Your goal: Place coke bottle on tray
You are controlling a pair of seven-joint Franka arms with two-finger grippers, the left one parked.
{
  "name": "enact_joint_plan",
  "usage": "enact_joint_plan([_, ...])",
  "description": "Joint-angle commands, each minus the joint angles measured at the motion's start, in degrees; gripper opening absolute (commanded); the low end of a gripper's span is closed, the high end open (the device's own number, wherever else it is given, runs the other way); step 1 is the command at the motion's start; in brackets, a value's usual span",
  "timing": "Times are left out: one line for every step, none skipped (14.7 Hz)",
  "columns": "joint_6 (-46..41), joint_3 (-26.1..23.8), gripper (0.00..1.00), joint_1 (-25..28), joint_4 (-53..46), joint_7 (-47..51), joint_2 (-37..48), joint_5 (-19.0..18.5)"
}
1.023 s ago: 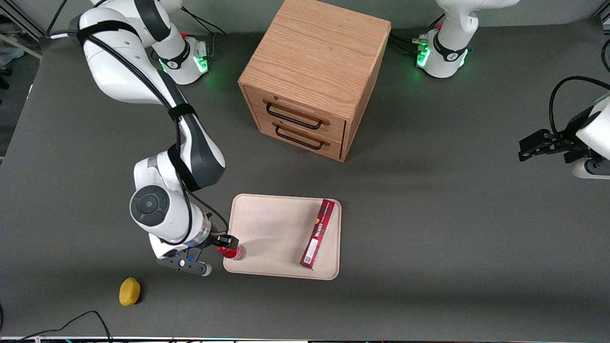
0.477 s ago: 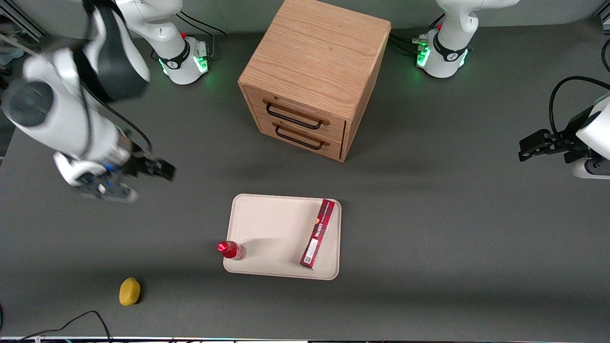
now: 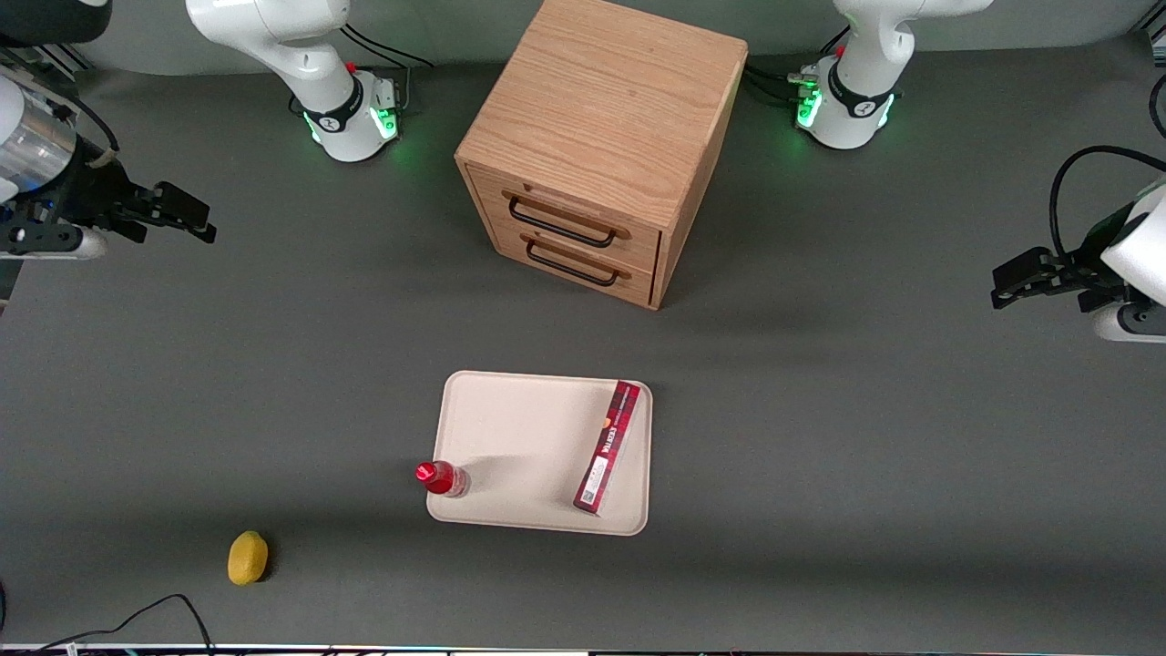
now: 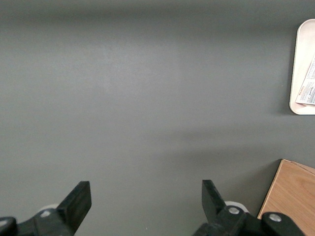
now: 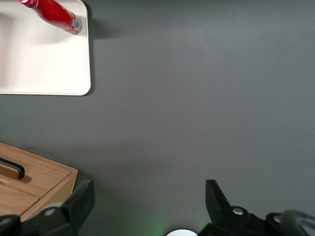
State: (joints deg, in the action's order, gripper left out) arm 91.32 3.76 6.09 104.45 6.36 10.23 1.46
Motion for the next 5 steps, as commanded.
enact_joint_plan([-0.96, -0.42, 1.00, -0.03, 0.32, -1.09, 0.67, 0.48])
enact_joint_plan([-1.84, -0.42, 1.00, -0.11, -0.73, -1.09, 0.32, 0.48])
enact_joint_plan([-2.72, -0.42, 1.00, -0.20, -1.43, -1.09, 0.06, 0.48])
enact_joint_plan([-2.99, -0.51, 1.00, -0.20, -1.79, -1.09, -0.03, 0.48])
enact_joint_plan([-3.25, -0.51, 1.00, -0.29, -1.79, -1.09, -0.03, 0.48])
